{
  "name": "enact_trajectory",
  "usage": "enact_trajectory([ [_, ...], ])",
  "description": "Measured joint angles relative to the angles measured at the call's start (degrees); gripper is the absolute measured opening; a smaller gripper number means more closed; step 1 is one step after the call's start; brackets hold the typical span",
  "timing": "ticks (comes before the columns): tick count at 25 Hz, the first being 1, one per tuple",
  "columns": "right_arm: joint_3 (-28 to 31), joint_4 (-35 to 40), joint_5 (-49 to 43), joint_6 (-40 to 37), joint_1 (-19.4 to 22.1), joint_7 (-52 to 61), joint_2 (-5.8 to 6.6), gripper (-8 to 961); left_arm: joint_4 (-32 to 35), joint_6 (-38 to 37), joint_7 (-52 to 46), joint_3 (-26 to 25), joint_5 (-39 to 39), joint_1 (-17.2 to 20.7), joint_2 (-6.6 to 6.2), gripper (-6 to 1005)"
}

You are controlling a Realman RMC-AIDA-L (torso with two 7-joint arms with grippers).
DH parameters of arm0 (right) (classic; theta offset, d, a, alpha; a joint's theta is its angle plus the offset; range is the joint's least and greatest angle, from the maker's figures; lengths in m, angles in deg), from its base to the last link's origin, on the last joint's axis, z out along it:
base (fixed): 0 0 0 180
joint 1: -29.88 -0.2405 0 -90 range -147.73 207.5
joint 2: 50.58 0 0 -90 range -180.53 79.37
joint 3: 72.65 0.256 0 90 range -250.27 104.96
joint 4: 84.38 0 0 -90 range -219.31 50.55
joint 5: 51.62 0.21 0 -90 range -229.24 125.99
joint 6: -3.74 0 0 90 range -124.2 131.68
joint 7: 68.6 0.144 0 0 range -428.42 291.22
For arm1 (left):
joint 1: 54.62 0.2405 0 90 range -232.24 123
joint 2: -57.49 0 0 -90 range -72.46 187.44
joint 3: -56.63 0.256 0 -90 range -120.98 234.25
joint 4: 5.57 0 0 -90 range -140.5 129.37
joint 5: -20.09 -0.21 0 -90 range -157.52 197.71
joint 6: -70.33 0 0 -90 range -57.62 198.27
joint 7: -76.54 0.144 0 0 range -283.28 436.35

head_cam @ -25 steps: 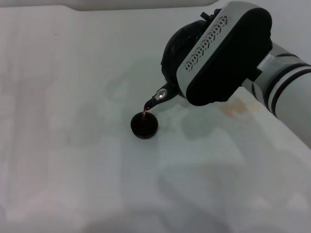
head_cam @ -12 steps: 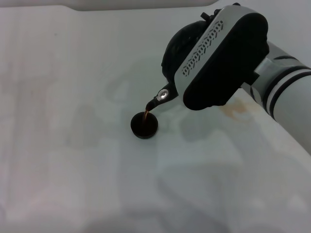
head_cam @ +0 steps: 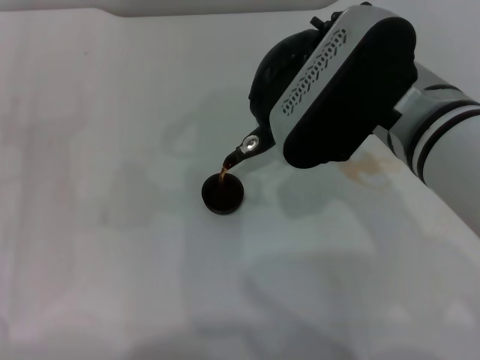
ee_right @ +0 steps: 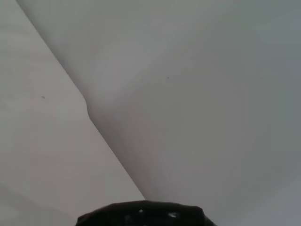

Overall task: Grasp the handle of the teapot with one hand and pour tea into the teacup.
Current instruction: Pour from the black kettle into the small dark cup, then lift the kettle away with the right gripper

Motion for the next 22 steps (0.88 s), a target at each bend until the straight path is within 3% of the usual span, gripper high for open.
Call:
enact_trajectory([
  [22, -0.3, -0.2, 0.6, 0.0, 0.9, 3.2, 0.09, 114, -0.2, 0.3, 0.0, 0.0, 0.6, -0.1, -0.06, 877],
])
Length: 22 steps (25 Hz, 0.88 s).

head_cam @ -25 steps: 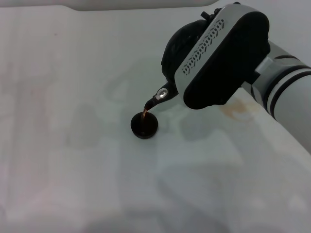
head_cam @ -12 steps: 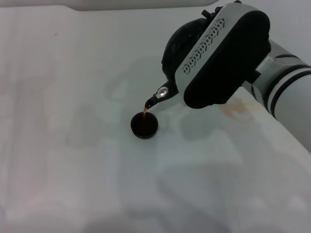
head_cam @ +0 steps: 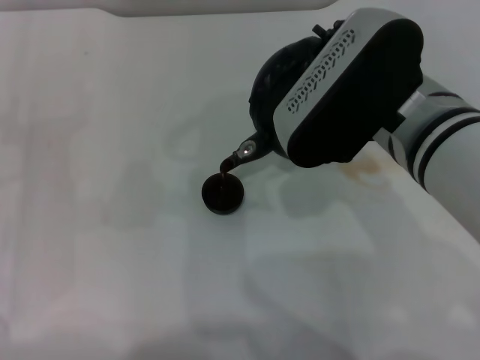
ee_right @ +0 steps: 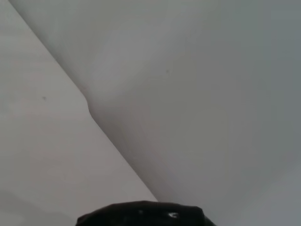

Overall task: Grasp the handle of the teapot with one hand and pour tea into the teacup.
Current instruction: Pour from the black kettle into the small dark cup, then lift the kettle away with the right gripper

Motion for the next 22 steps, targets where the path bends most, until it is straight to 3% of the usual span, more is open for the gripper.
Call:
enact_trajectory([
  [15, 1.8, 0.5, 4.1, -0.7, 1.0, 5.1, 0.28, 144, -0.3, -0.3, -0.1, 0.0, 0.0, 0.0, 0.0, 877],
  [22, 6.3, 1.9, 8.4, -3.2, 4.7, 6.9, 0.39, 157, -0.3, 0.1, -0.2, 0.0, -0.2, 0.1, 0.0, 877],
])
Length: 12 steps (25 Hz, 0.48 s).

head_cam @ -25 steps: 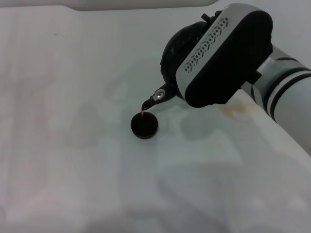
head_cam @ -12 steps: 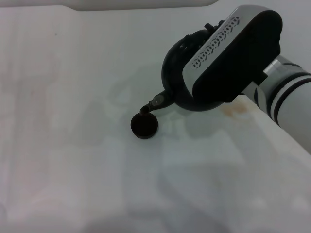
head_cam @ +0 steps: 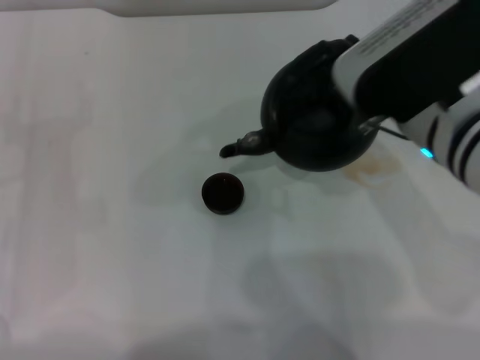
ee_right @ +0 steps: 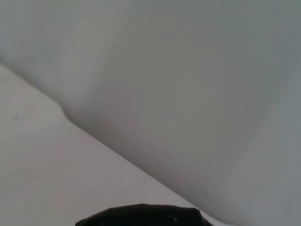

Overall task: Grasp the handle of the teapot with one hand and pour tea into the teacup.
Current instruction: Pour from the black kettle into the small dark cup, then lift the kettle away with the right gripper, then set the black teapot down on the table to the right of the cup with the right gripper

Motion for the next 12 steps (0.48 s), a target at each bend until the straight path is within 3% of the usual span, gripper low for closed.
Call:
enact_trajectory([
  [12, 13.7, -2.7, 19.9, -15.0, 10.9, -5.5, 0.68, 181, 0.0, 0.1, 0.0, 0.4, -0.3, 0.5, 0.06, 876],
])
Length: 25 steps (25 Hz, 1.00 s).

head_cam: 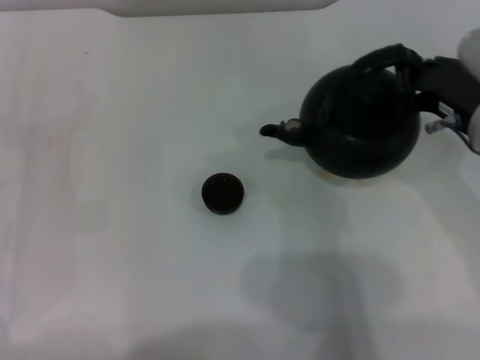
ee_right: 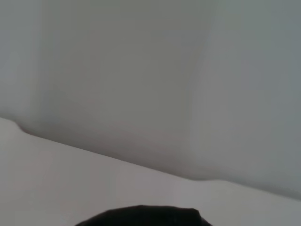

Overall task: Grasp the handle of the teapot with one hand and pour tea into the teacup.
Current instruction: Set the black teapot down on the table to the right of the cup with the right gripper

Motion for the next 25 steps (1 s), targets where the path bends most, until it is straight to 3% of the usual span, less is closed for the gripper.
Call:
enact_trajectory([
  [14, 7.6, -9.9, 22.8, -9.3, 1.4, -13.3, 0.09, 209, 0.0, 0.1, 0.0, 0.0, 0.0, 0.0, 0.03, 876],
  [25, 8.1, -9.6, 26.0, -6.6, 1.1, -16.5, 0.17, 230, 0.0, 0.1, 0.0, -0.1, 0.1, -0.3, 0.03, 877],
])
